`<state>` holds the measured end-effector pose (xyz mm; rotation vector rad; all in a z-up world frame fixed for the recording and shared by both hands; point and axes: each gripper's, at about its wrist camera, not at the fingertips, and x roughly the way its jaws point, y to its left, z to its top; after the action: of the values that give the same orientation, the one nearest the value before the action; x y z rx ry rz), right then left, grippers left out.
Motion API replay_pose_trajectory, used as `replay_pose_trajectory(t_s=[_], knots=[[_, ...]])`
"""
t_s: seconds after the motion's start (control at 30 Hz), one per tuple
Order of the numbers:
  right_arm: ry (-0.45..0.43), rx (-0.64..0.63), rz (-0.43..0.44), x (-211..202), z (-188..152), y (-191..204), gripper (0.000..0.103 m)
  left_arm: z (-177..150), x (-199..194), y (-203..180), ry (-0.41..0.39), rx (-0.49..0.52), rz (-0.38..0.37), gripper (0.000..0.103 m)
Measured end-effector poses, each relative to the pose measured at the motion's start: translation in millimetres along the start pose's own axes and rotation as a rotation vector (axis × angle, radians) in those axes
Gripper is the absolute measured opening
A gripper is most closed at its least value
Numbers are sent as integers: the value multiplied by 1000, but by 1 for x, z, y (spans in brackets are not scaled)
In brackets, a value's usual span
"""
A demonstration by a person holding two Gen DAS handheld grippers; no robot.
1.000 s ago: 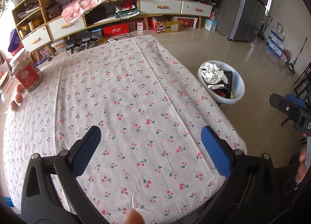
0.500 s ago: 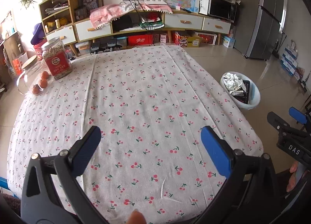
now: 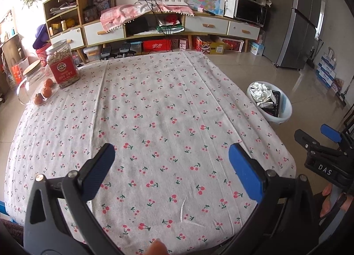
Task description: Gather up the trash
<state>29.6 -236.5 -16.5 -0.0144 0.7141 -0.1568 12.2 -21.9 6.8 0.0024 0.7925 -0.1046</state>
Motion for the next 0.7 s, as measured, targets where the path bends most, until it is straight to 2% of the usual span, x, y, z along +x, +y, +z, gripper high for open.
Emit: replay_pose_trajectory(t_s=[0.7], knots=[[1,-1,-1,0,-1,0,94,-1,0,-2,13,-1,-13,102]])
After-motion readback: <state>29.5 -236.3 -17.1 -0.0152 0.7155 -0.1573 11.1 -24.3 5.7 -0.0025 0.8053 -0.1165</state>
